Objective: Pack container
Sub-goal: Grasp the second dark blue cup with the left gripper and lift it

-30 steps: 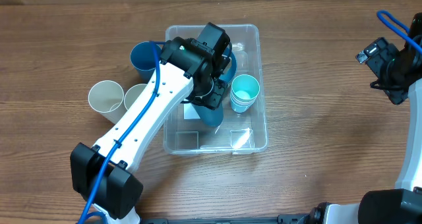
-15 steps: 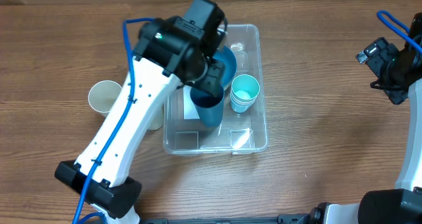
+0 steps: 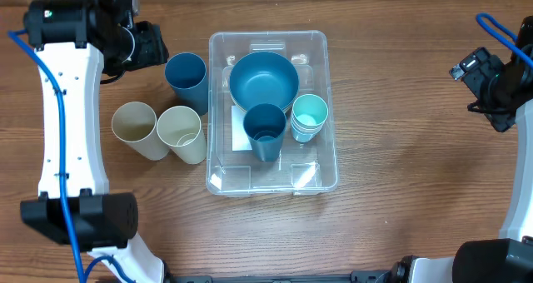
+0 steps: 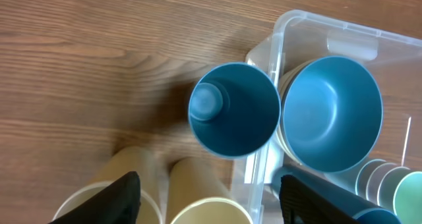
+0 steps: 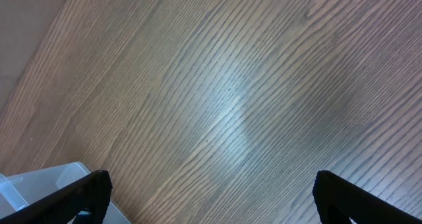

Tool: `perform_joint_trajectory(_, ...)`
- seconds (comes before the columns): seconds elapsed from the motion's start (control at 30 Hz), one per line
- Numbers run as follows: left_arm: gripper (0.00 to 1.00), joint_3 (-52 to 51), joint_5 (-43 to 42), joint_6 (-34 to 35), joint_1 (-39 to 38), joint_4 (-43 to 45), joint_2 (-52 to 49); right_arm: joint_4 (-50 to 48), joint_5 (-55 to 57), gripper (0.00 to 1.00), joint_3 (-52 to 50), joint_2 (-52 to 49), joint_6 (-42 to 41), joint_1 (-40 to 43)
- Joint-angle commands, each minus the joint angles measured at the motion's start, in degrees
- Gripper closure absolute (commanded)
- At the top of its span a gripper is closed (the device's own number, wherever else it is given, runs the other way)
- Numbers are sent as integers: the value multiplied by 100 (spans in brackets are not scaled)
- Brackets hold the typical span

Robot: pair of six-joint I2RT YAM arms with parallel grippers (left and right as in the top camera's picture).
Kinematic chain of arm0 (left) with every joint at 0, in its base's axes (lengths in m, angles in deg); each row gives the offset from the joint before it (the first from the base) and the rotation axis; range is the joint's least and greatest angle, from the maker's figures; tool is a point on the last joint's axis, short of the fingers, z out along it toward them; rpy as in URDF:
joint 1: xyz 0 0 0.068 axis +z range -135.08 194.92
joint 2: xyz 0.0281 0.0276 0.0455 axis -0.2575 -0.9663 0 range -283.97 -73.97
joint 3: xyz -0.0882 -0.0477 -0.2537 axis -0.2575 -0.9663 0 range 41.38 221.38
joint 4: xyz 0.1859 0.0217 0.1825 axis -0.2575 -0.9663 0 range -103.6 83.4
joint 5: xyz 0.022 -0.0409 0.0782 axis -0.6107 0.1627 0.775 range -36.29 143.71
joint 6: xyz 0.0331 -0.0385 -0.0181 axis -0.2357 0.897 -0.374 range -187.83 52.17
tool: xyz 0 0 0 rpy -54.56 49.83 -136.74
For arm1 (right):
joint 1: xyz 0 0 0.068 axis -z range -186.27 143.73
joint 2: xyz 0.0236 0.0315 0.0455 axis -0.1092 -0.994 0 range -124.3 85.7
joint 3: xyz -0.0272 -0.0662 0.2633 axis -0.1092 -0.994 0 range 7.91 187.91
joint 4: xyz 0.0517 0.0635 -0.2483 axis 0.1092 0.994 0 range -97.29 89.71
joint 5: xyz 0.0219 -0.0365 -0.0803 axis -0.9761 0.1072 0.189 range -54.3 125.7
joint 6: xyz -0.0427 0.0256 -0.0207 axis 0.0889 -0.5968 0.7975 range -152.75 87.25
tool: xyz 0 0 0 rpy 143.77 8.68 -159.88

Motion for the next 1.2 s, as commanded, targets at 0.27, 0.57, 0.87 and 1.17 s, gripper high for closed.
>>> perform_joint_trajectory(0.27, 47, 114, -260, -125, -90, 144, -1480, -33, 33, 0, 37, 17, -26, 7)
perform_joint_trajectory(0.57, 94, 116, -214, -127, -87, 352, -1692, -33, 33, 0, 37, 17, -26, 7)
perform_joint_trajectory(0.87, 96, 975, 595, -131, -72, -83, -1644, -33, 33, 0, 37, 17, -26, 7)
perform_joint_trajectory(1.17, 96, 3427, 590, -66, -310, -1198, -1025, -33, 33, 0, 37, 17, -26, 7)
